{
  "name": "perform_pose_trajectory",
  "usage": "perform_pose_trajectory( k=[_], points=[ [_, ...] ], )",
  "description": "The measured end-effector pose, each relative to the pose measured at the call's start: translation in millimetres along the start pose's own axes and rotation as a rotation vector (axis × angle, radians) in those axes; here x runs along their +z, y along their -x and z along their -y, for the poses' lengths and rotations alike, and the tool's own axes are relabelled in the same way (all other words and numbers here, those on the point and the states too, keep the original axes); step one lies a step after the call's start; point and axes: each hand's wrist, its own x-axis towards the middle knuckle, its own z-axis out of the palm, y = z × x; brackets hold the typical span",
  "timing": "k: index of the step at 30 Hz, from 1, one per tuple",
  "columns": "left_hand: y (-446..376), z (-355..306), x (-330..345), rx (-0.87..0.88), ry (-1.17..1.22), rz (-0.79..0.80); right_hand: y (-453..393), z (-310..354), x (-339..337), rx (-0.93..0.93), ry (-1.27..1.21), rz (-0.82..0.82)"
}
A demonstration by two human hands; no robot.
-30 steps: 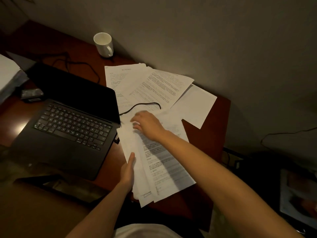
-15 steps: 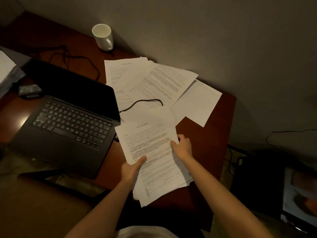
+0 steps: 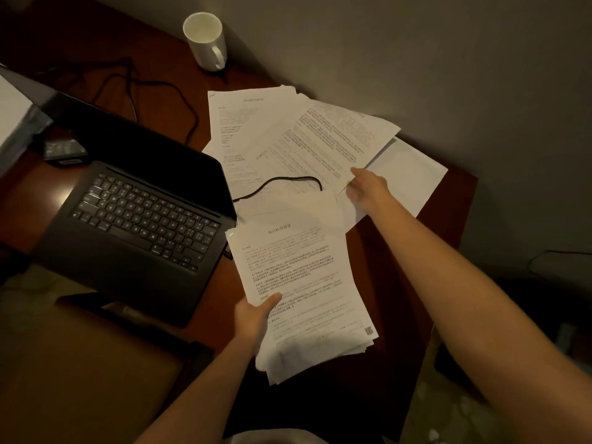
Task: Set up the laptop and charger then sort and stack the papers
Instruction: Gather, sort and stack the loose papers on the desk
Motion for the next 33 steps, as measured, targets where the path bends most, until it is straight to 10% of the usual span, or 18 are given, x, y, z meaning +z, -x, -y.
perform_pose_trajectory(
  k=[11, 19, 33],
  points=[
    [-5.1, 5.6, 0.4, -0.027, 0.002, -0.019, -4.9, 42.0, -6.2, -0.411, 0.147, -0.257],
    [0.7, -1.0, 0.1, -0.009, -0.037, -0.004, 69.3, 37.2, -45.3, -0.152, -0.371, 0.211],
    [7.5, -9.0, 0.6, -0.101, 0.066, 0.028, 102.5, -121.1, -115.5, -0.135, 0.618, 0.012]
  ],
)
